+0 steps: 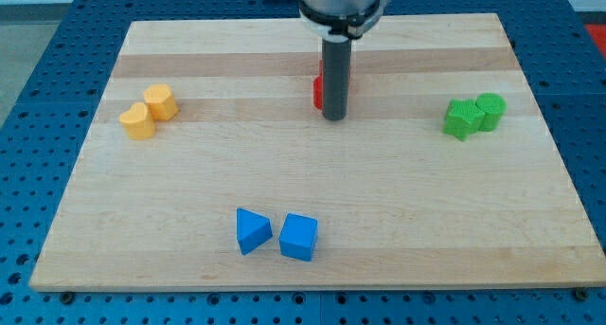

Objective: Move your arm to the top left

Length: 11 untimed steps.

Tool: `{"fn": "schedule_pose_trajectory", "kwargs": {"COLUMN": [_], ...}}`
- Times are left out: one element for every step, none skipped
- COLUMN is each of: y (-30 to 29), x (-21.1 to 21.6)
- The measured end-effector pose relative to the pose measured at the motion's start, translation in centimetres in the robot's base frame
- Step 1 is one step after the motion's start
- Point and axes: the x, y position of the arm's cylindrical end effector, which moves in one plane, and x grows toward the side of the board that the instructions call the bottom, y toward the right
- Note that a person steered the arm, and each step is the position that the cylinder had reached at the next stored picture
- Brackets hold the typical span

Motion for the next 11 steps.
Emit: {"fn": "schedule_pose_trajectory", "kwargs": {"y": [-0.3,-0.4,-0.4,-0.4,-0.3,0.1,1.8,2.7,2.7,2.4,1.3], "x": [-1.4,-2.5,-4.3,-5.7,-6.0,-5.7,-5.6,-7.0,-8.8,-10.0,-11.2]}}
